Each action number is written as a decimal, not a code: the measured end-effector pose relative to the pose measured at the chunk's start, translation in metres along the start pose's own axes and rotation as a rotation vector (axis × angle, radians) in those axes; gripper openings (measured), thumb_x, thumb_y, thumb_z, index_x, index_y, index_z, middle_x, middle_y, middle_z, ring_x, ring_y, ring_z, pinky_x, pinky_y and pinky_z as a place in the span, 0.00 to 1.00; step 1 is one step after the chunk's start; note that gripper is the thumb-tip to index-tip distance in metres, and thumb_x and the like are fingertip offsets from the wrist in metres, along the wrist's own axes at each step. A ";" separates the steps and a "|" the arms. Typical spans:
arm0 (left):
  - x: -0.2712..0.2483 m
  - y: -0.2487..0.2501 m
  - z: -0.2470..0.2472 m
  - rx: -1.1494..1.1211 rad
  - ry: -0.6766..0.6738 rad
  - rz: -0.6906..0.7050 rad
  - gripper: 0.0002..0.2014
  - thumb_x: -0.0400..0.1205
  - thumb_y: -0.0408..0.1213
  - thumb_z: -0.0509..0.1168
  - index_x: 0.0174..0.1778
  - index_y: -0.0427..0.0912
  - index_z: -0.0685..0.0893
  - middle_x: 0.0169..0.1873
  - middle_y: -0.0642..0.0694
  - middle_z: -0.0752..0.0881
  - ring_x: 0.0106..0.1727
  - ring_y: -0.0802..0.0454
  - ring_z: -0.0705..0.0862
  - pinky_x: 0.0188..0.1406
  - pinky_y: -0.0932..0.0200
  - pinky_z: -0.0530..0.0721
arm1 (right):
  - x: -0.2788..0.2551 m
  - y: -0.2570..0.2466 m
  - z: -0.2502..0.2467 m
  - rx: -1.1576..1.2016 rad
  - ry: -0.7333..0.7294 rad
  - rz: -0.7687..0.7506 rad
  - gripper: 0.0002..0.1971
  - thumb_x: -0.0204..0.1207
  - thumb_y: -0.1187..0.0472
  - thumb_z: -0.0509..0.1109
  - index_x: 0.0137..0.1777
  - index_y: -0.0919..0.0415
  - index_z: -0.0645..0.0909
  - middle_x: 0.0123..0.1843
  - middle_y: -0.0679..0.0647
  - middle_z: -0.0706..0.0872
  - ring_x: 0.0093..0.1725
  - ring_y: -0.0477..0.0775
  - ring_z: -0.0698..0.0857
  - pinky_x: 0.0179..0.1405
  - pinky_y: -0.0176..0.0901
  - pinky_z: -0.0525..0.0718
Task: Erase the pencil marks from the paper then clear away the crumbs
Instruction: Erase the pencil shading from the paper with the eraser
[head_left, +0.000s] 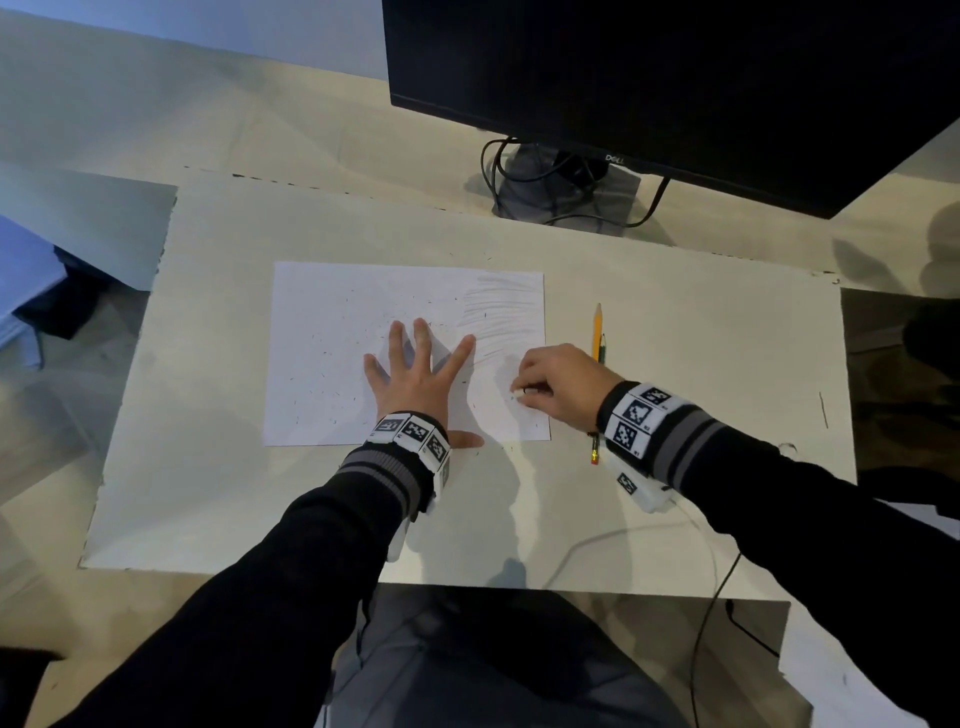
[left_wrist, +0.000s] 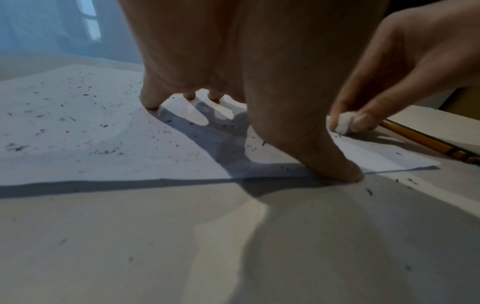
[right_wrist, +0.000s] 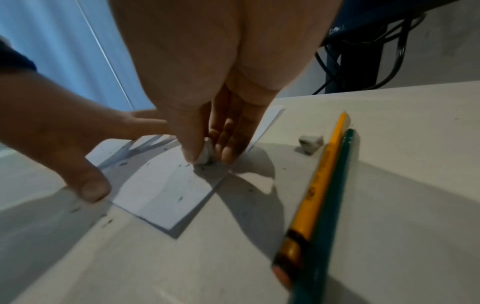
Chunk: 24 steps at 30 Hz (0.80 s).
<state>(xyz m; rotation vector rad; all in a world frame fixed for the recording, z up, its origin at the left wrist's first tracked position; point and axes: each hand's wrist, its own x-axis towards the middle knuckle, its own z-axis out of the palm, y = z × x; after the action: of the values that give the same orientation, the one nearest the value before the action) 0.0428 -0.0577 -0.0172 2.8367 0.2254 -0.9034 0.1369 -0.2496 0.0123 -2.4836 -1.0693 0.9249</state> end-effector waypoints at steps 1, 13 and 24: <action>0.000 0.000 0.000 -0.003 0.001 0.001 0.65 0.62 0.75 0.72 0.82 0.68 0.30 0.83 0.38 0.29 0.83 0.30 0.30 0.77 0.20 0.49 | 0.000 -0.001 -0.003 -0.015 -0.031 -0.007 0.09 0.79 0.59 0.73 0.56 0.58 0.90 0.51 0.48 0.86 0.51 0.50 0.84 0.53 0.43 0.81; 0.002 0.000 0.001 -0.005 0.003 -0.006 0.66 0.61 0.75 0.73 0.82 0.68 0.31 0.83 0.38 0.29 0.83 0.30 0.30 0.77 0.20 0.48 | 0.001 0.005 -0.010 -0.018 -0.026 0.010 0.08 0.78 0.60 0.74 0.55 0.58 0.91 0.51 0.47 0.87 0.50 0.49 0.85 0.56 0.47 0.83; 0.000 0.000 -0.002 -0.016 0.004 -0.007 0.66 0.60 0.75 0.74 0.82 0.68 0.31 0.83 0.38 0.30 0.83 0.31 0.29 0.77 0.21 0.47 | 0.004 0.008 -0.018 -0.029 -0.092 0.039 0.08 0.76 0.59 0.75 0.53 0.57 0.91 0.49 0.46 0.87 0.48 0.48 0.84 0.55 0.49 0.84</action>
<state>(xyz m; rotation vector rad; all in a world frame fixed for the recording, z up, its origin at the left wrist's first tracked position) 0.0438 -0.0574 -0.0159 2.8248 0.2423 -0.8936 0.1552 -0.2521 0.0196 -2.5155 -1.0743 1.0518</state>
